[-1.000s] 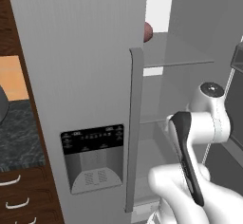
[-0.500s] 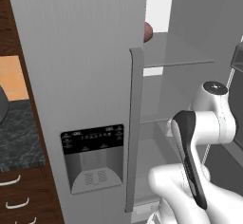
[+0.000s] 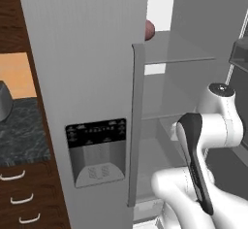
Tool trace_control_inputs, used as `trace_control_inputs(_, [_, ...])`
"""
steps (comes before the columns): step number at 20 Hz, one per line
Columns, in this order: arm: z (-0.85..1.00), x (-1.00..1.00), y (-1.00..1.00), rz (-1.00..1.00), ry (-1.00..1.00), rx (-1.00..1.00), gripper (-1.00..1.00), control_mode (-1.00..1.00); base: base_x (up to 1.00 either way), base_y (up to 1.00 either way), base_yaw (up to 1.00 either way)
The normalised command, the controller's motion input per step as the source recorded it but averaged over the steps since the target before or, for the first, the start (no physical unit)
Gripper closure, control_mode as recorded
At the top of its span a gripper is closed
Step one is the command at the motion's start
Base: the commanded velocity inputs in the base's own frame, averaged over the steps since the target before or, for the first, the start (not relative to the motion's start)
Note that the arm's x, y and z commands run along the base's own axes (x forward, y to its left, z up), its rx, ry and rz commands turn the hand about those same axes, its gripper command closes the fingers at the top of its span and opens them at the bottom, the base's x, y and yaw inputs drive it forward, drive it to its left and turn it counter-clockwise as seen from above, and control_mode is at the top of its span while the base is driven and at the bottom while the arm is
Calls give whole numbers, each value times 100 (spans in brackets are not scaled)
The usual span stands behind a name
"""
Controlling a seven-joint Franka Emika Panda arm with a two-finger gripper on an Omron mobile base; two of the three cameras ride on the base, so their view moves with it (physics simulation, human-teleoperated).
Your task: Take the strawberry from the fridge and place it on top of the pancake, located on the dining counter.
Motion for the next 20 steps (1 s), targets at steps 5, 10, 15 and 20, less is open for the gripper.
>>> trace_control_inputs(5, [0,0,0,0,0,0,100,100,-74,42,-5])
trace_control_inputs(10, [0,0,0,0,0,0,100,100,-84,36,-46])
trace_control_inputs(15, [0,0,0,0,0,0,100,100,-70,46,-67])
trace_control_inputs(20, [0,0,0,0,0,0,100,100,-47,9,-85])
